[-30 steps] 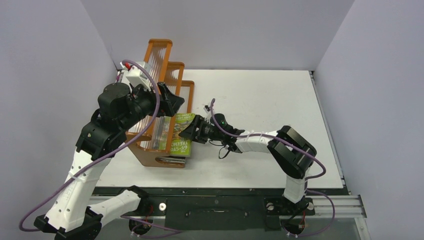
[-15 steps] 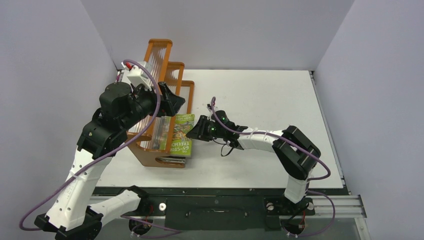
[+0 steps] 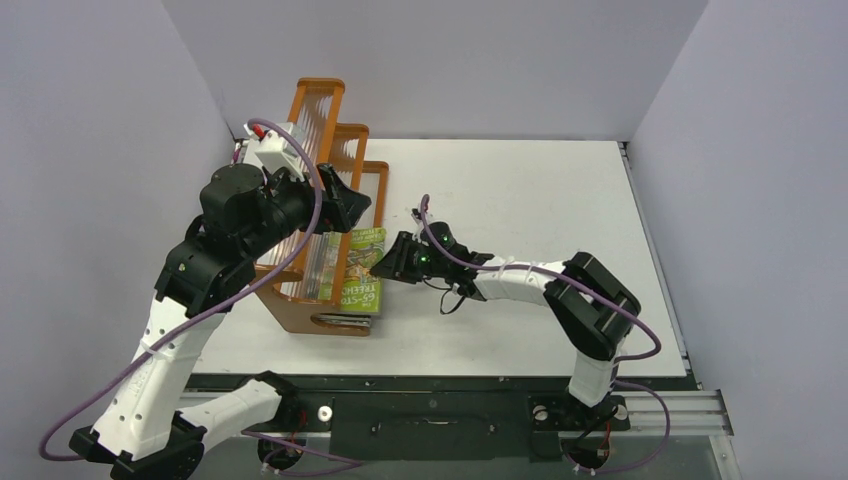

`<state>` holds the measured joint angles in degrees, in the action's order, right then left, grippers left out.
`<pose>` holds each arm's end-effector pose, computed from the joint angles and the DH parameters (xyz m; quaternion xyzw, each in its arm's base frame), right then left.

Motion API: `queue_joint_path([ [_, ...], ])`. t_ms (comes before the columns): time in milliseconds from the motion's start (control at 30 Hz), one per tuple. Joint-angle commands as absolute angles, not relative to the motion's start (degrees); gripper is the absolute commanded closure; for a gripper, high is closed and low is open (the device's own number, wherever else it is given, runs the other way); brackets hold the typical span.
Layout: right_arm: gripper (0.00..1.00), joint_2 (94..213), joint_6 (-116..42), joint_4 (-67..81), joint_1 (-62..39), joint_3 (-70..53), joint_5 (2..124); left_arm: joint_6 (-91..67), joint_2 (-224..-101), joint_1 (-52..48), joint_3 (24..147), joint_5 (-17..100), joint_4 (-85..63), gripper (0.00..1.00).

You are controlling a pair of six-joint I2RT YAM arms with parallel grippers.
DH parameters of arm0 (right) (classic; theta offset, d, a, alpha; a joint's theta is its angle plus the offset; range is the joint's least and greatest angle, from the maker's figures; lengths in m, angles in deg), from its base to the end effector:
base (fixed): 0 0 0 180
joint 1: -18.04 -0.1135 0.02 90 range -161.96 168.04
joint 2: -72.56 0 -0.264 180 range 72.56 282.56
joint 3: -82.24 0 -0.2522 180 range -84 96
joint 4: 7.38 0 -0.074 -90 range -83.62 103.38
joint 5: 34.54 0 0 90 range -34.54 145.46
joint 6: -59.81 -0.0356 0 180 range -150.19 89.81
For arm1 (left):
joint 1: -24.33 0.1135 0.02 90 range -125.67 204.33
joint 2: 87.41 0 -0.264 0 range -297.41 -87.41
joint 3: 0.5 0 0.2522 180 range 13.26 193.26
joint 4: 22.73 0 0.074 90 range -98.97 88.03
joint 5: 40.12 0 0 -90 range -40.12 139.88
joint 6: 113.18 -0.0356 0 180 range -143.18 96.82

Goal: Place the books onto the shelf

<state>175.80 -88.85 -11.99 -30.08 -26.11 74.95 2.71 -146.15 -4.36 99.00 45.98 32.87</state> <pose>0.2523 0.2992 0.1896 -0.0109 0.8448 0.4995 0.1914 0.1566 -0.0885 0.4758 0.0401 0.7913 -0.3034 0.5293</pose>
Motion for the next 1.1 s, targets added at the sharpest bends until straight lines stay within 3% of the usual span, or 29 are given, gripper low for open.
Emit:
queue_joint_path([
  [0, 0.87, 176.3, -88.9, -13.3, -32.2, -24.6, 76.3, 2.8, -146.1, -4.0, 98.7, 45.3, 31.5, 0.21],
  [467, 0.89, 178.7, -96.9, -24.1, -32.2, -27.6, 78.1, 2.5, -146.1, -4.0, 98.8, 45.5, 31.7, 0.21],
  [633, 0.69, 177.3, -96.3, -23.4, -32.2, -28.5, 76.9, 2.5, -146.4, -4.0, 98.7, 45.4, 31.7, 0.21],
  [733, 0.65, 175.7, -95.2, -21.1, -32.1, -29.6, 75.6, 2.5, -146.4, -4.0, 98.6, 45.3, 31.5, 0.21],
  [833, 0.64, 173.8, -94.3, -20.0, -32.1, -30.6, 74.4, 2.5, -146.6, -4.0, 98.5, 45.2, 31.4, 0.21],
  [1067, 0.76, 172.3, -93.8, -19.9, -32.2, -32.3, 73.8, 2.6, -146.8, -4.0, 98.3, 44.9, 31.0, 0.21],
])
